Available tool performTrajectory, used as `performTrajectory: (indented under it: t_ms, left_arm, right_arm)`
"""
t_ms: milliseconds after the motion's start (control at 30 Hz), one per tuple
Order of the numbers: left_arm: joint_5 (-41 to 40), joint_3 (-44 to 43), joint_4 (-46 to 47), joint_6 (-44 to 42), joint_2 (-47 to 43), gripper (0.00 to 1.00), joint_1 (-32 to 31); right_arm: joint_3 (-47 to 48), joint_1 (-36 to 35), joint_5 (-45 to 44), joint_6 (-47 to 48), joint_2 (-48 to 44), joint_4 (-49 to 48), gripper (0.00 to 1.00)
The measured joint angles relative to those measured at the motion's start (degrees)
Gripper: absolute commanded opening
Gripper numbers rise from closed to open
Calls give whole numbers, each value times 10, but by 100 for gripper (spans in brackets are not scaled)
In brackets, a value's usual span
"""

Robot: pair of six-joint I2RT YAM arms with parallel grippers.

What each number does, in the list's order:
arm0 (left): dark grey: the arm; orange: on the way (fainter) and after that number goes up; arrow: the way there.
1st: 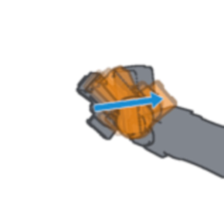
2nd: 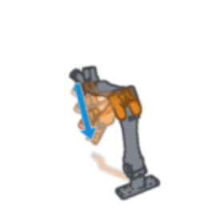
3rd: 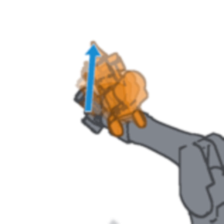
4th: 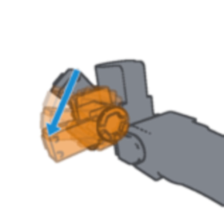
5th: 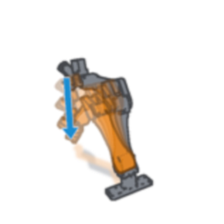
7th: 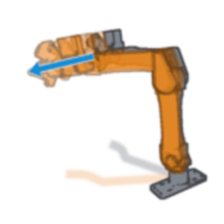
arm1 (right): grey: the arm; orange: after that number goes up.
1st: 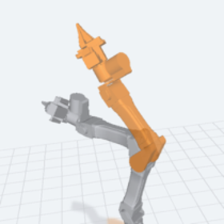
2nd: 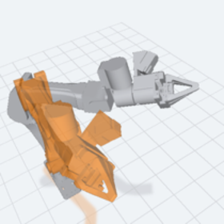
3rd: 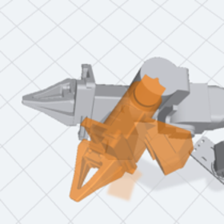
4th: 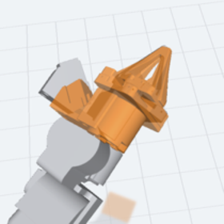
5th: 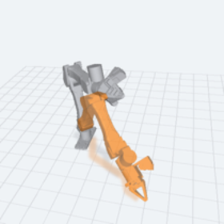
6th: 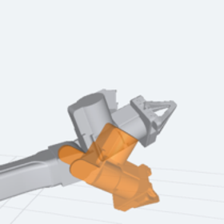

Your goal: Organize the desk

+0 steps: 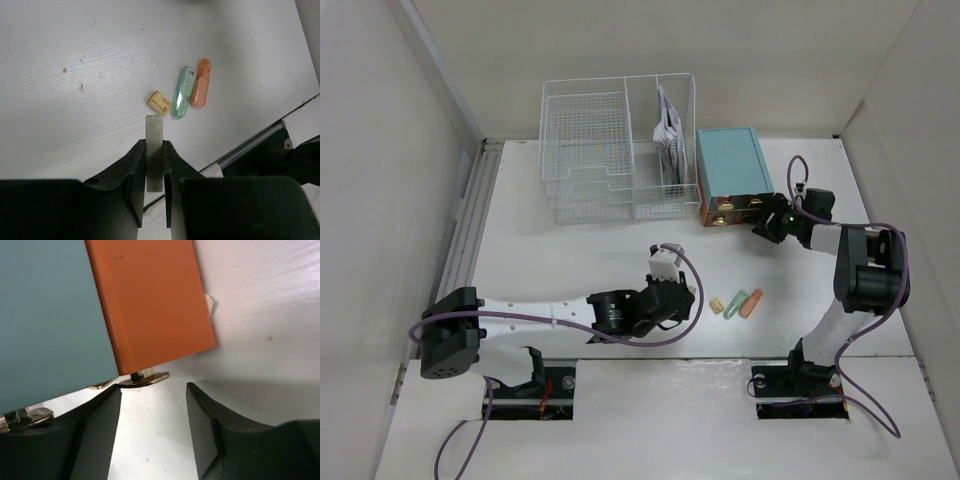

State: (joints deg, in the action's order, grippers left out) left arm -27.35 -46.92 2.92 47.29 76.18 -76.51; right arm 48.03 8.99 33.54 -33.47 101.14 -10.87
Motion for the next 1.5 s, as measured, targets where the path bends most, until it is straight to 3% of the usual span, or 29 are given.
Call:
performTrajectory:
  t_ms: [167, 300, 433, 600, 833, 1133, 1167, 1267, 1367, 1500]
  left_arm:
    - [-2, 0, -2, 0, -3, 0, 0]
    - [-2, 0, -7, 0, -3, 0, 0]
    - [-2, -1, -7, 1, -3, 0, 0]
    - [-2, -1, -9, 2, -3, 0, 0]
    - [-6, -9, -15, 2, -4, 0, 0]
    - [-9, -10, -24, 6, -10, 0, -4]
    - [-9, -10, -24, 6, -10, 0, -4]
    - [-11, -10, -25, 6, -11, 0, -5]
    - [-12, -10, -29, 7, -15, 0, -6]
    - [-13, -10, -29, 7, -21, 0, -6]
  right_arm:
    - [19, 7, 42, -1, 23, 0, 49]
    - [26, 14, 79, -3, 42, -10, 49]
    - [21, 16, 79, -4, 43, -23, 59]
    - [-3, 12, 49, -7, 28, -58, 59]
    - [-26, 3, 29, -19, 23, -120, 40]
    - [-47, 3, 42, -43, 16, -159, 33]
    - [-49, 3, 42, -42, 14, -163, 34]
    - [-57, 7, 37, -39, 12, -169, 54]
    - [-59, 16, 31, -37, 12, -166, 60]
    - [-59, 22, 26, -36, 12, -167, 60]
